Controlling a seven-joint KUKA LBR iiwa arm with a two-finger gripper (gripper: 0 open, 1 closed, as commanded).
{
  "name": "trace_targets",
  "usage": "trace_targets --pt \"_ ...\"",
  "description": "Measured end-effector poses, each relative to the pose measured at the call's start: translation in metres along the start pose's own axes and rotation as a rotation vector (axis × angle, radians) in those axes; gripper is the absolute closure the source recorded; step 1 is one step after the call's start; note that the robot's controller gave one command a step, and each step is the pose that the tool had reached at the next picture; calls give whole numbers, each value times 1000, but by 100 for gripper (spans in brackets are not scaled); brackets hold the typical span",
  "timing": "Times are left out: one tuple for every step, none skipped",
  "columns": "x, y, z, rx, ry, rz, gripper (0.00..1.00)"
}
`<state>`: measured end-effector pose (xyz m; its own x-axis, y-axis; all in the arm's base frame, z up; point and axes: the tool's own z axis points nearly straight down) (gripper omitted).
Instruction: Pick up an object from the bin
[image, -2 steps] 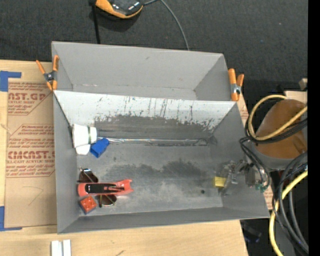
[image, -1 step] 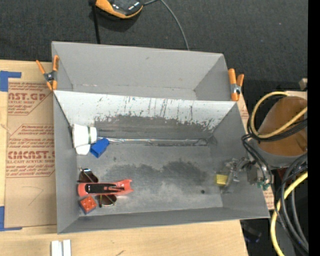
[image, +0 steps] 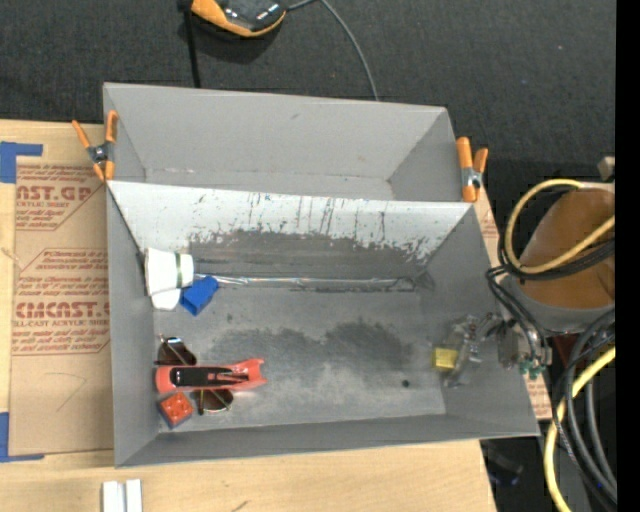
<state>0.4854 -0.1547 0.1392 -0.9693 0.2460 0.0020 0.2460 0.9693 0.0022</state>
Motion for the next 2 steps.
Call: trace_targets --pt "1 0 -19 0 3 0 100" --pt "0 0 -37 0 -3 0 100"
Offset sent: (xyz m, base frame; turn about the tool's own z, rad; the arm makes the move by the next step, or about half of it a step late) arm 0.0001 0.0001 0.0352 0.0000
